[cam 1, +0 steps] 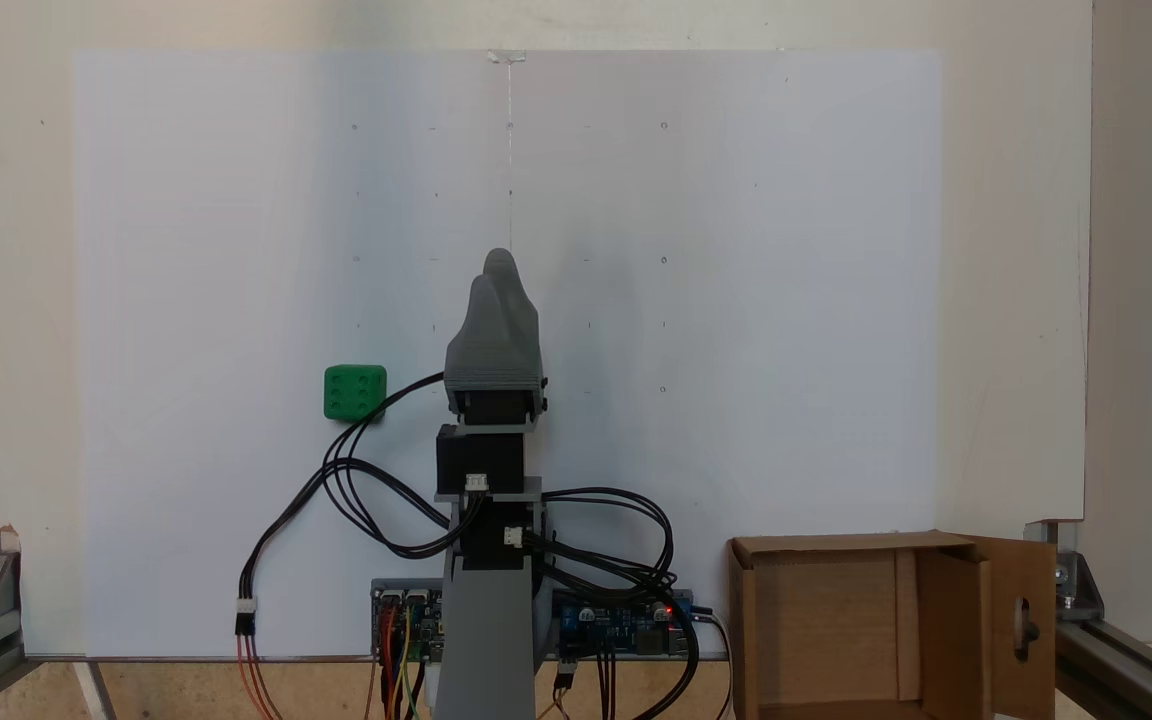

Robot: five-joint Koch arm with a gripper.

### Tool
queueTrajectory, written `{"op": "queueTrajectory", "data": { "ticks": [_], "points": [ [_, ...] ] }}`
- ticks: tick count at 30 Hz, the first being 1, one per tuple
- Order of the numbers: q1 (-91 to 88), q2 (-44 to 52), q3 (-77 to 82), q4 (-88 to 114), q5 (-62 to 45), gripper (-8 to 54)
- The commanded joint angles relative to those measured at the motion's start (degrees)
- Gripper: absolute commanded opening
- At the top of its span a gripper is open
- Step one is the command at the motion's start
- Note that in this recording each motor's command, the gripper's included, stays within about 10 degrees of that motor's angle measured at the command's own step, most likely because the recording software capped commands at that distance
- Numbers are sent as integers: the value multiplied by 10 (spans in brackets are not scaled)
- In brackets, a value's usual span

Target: Grasp a green dice and put it in the bin.

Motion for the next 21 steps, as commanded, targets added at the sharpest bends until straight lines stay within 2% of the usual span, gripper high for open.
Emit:
{"op": "queueTrajectory", "data": {
  "ticks": [1,21],
  "points": [
    [0,60,26,-9,22,446],
    [-1,60,26,4,13,452]
  ]
}}
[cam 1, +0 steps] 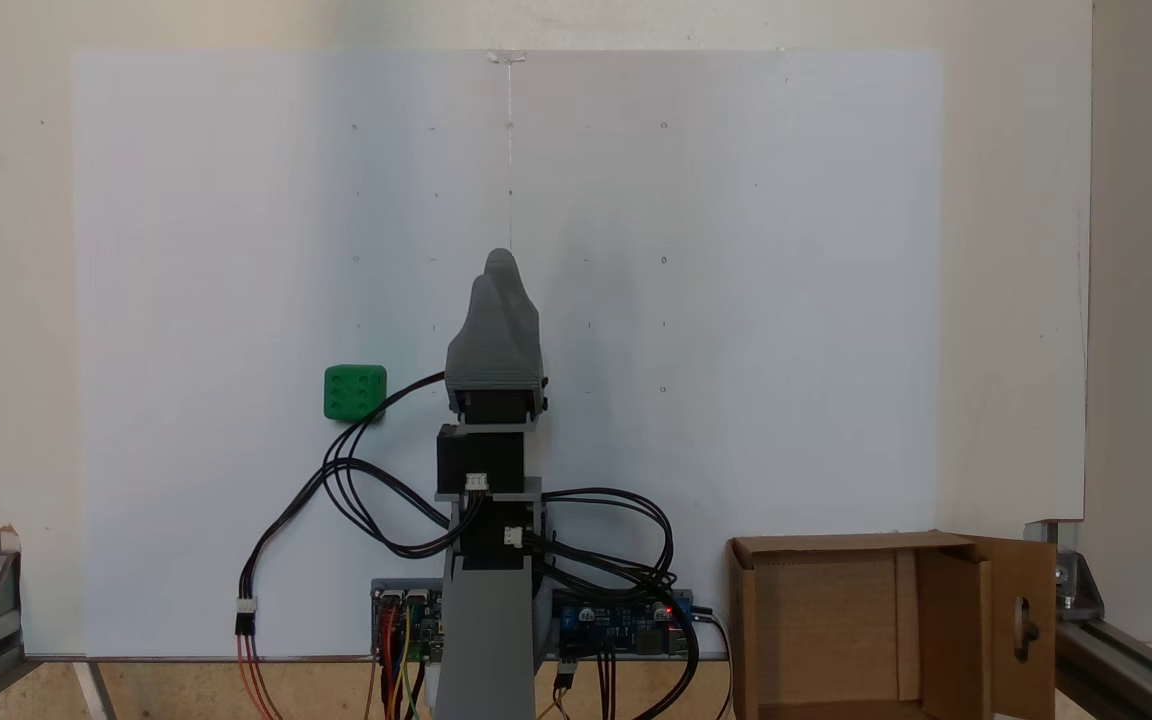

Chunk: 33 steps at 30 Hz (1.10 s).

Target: Grasp a green dice and put it in the bin.

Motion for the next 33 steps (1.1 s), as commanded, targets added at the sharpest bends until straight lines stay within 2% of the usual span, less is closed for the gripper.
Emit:
{"op": "queueTrajectory", "data": {
  "ticks": [1,13,29,33],
  "points": [
    [0,60,26,-3,13,452],
    [2,61,0,4,10,432],
    [18,59,-365,607,11,431],
    [20,25,-446,756,11,431]
  ]
}}
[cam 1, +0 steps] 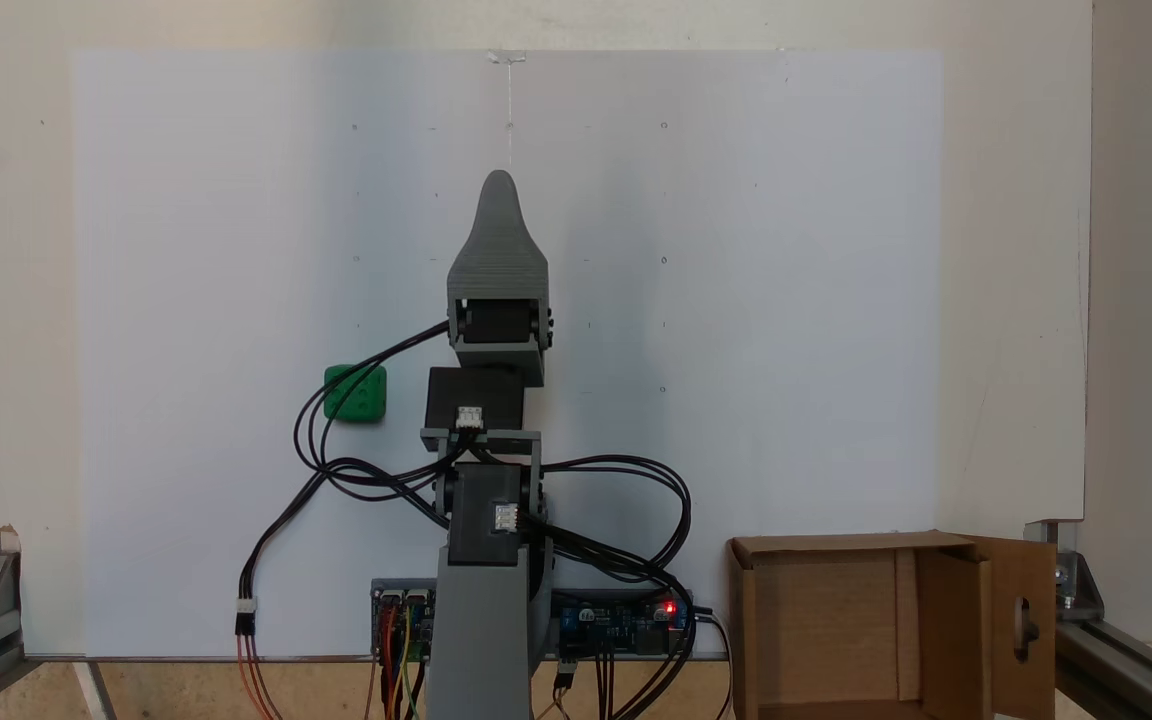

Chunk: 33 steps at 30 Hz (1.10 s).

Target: Grasp a green dice and put it in the bin.

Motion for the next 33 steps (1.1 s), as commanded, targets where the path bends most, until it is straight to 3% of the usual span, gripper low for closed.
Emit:
{"op": "queueTrajectory", "data": {
  "ticks": [1,13,19,24,33],
  "points": [
    [4,18,-71,92,11,431],
    [-81,-76,-301,540,69,431],
    [-191,-111,-423,753,142,433],
    [-315,-123,-435,913,192,433],
    [-438,-191,-461,931,256,436]
  ]
}}
